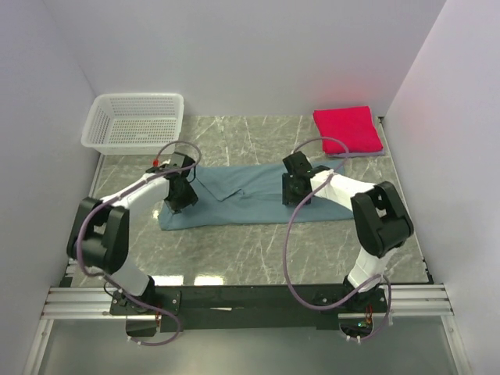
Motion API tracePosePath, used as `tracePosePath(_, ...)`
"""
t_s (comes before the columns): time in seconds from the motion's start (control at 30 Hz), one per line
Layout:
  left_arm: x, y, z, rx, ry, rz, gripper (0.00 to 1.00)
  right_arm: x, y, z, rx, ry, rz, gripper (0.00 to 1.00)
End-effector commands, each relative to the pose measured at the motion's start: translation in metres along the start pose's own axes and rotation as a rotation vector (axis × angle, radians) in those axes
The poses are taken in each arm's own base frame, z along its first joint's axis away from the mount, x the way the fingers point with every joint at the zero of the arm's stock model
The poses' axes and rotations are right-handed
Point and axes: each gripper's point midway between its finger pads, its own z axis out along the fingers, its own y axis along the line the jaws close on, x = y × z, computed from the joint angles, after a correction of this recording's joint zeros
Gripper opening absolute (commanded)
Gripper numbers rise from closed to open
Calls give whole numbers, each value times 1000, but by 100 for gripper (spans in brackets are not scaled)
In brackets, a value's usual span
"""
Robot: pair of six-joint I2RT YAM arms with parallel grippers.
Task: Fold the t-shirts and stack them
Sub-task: Fold the tshirt
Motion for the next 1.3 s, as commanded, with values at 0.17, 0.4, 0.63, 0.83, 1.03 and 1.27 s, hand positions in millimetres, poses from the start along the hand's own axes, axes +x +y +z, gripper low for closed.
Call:
tracePosePath(0.17,-6,-2,42,-109,24,67,54,63,5,4,37,187,-76,53)
tracePosePath(0.4,-43,-18,68,-183,-36,197,57,155,31,-28,-56,409,-175,53)
tracePosePath(0.63,-88,-73,100,-125,-111,327,66,219,87,-76,-246,505,-368,53)
tracePosePath(0.83,-126,-120,95,-41,-195,369,72,186,128,-97,-321,359,-411,53)
tracePosePath(1.03,-162,-144,31,72,-312,283,79,139,94,-100,-168,190,-364,52)
tracePosePath(1.27,-115,-167,-17,267,-198,188,67,88,70,-103,-221,82,-147,51)
